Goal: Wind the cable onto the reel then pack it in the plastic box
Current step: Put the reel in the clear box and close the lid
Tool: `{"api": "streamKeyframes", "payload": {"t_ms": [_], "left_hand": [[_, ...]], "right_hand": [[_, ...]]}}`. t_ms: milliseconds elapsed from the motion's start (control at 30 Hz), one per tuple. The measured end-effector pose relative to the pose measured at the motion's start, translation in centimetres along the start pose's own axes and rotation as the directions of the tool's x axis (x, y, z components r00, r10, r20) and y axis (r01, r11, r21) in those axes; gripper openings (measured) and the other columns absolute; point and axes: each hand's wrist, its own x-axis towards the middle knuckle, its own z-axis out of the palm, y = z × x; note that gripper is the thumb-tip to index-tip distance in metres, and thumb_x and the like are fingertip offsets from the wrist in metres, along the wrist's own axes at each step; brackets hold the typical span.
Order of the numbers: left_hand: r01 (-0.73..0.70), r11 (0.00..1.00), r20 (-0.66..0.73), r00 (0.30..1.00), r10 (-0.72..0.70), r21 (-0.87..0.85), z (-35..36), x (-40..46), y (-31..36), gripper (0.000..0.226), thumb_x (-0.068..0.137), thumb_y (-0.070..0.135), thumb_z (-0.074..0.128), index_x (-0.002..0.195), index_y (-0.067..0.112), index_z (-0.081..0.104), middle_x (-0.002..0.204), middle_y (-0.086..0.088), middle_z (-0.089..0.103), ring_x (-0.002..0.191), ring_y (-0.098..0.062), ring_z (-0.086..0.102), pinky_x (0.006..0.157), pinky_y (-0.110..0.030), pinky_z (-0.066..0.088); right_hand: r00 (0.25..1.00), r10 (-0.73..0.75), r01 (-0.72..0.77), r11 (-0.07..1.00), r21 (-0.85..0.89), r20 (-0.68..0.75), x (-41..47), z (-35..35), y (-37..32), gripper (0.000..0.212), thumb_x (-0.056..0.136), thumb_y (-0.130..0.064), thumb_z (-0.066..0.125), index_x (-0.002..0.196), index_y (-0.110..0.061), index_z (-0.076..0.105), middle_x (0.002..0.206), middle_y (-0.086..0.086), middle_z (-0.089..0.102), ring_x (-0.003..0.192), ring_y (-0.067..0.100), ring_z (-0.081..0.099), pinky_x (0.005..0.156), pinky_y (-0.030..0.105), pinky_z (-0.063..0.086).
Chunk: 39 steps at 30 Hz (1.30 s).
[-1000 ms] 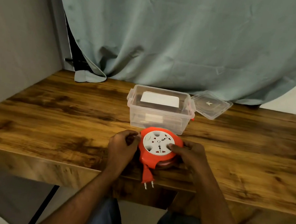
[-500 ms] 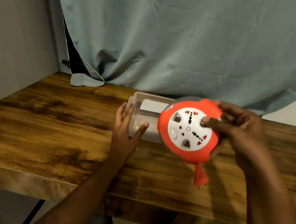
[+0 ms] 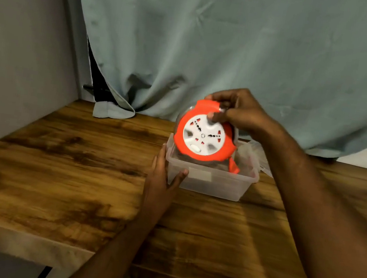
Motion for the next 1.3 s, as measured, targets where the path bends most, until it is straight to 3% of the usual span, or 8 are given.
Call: {"api": "streamKeyframes", "payload": {"t_ms": [233,367,567,700,900,1000,1167,1300], "left_hand": [[-0.050,0.995,-0.061,0.997,0.055,0.081,0.1,0.2,-0.3,0.094,0.088,0.062,0.070,0.162,0.030,0.022,0.158,-0.001,0.044,0.135,-0.002,0.038,0.107,-0.034,0.045],[-0.070,0.991,-0.068,0.995,0.078,0.112,0.0,0.1,-0.3,0.090,0.087,0.068,0.065,0.161,0.033,0.026,0.150,0.003,0.046,0.128,0.001,0.042,0.100,-0.030,0.046],[-0.079,0.987,-0.060,0.994,0.087,0.138,0.0,0.1,-0.2,0.087,0.092,0.052,0.071,0.162,0.026,0.028,0.150,-0.004,0.048,0.130,-0.009,0.046,0.100,-0.034,0.048],[-0.091,0.985,-0.054,0.994,0.100,0.148,-0.2,-0.1,0.1,0.086,0.092,0.049,0.071,0.162,0.022,0.028,0.152,-0.006,0.047,0.132,-0.013,0.048,0.099,-0.033,0.048],[-0.087,0.992,-0.036,0.995,0.090,0.097,-0.4,-0.5,0.7,0.087,0.093,0.049,0.068,0.163,0.019,0.027,0.159,-0.008,0.043,0.136,-0.008,0.043,0.103,-0.028,0.046],[-0.077,0.994,-0.021,0.997,0.078,0.074,-0.4,-0.5,0.5,0.087,0.095,0.048,0.069,0.164,0.021,0.023,0.162,-0.006,0.041,0.139,-0.010,0.044,0.105,-0.022,0.044],[-0.076,0.991,0.005,0.997,0.076,0.114,-0.3,-0.5,0.1,0.088,0.095,0.051,0.068,0.165,0.031,0.018,0.165,-0.002,0.037,0.142,-0.018,0.049,0.110,-0.044,0.052],[-0.085,0.994,0.059,0.995,0.081,0.067,0.9,-0.2,1.0,0.089,0.094,0.055,0.068,0.164,0.037,0.017,0.165,-0.001,0.036,0.139,-0.013,0.048,0.111,-0.046,0.051]], "right_hand": [[0.984,0.120,-0.121,0.993,-0.002,0.135,0.7,1.6,3.9,0.056,0.078,0.017,0.077,0.131,0.004,0.064,0.117,0.023,0.072,0.096,0.023,0.069,0.074,0.021,0.059],[0.966,0.198,-0.207,0.978,0.038,0.166,0.7,2.0,5.5,0.055,0.079,0.012,0.079,0.131,-0.001,0.066,0.110,0.016,0.076,0.082,0.014,0.075,0.071,0.024,0.063],[0.953,0.264,-0.268,0.963,0.004,0.149,0.6,2.7,7.6,0.057,0.081,0.005,0.080,0.134,-0.011,0.065,0.114,0.010,0.076,0.092,0.022,0.076,0.077,0.037,0.064],[0.981,0.185,-0.160,0.938,-0.308,0.055,0.6,3.1,7.9,0.060,0.078,-0.012,0.087,0.134,-0.016,0.068,0.125,0.006,0.073,0.106,0.022,0.072,0.094,0.044,0.059],[0.998,0.052,-0.064,0.731,-0.679,-0.039,-0.4,3.9,7.2,0.052,0.080,-0.040,0.085,0.129,-0.031,0.072,0.123,0.000,0.075,0.111,0.023,0.068,0.091,0.035,0.054],[0.997,0.045,-0.072,0.656,-0.751,-0.057,-0.9,4.5,7.3,0.049,0.087,-0.041,0.079,0.133,-0.027,0.069,0.127,0.005,0.071,0.116,0.028,0.064,0.091,0.036,0.050],[0.996,0.006,-0.074,0.558,-0.827,-0.085,-2.6,4.7,7.0,0.032,0.094,-0.023,0.069,0.125,-0.024,0.072,0.123,0.013,0.070,0.114,0.034,0.065,0.083,0.035,0.048],[0.982,-0.019,-0.133,0.634,-0.762,-0.188,-4.8,2.6,8.2,0.043,0.091,-0.016,0.070,0.130,-0.035,0.071,0.130,0.005,0.070,0.118,0.029,0.064,0.095,0.038,0.052]]}}
